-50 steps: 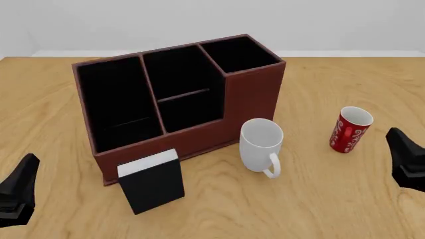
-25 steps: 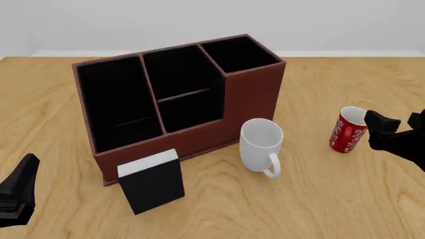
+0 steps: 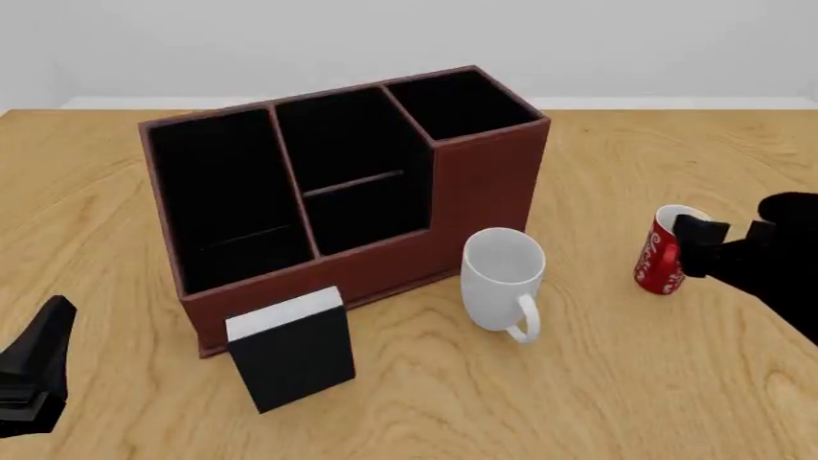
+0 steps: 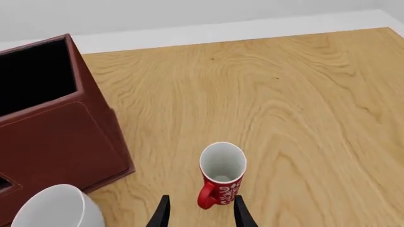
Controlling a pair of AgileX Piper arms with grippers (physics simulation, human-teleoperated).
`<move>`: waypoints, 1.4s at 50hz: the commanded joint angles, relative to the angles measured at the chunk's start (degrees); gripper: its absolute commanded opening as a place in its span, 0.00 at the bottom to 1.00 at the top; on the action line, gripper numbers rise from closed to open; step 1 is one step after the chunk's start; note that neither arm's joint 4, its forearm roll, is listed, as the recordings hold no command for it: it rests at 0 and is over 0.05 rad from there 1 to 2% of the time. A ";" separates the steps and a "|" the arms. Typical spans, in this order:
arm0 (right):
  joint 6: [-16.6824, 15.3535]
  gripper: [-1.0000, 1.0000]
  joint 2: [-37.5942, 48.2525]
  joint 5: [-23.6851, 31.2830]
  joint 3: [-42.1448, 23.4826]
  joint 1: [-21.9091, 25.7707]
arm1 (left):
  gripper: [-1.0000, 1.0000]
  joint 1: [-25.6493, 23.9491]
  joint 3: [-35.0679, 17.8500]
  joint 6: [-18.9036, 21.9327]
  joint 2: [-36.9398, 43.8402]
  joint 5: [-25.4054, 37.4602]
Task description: Pick up the red mug and place it to the right of the caddy.
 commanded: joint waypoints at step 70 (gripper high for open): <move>4.82 1.00 18.79 -6.73 -2.95 -0.51 | 1.00 0.00 0.00 0.00 0.00 0.00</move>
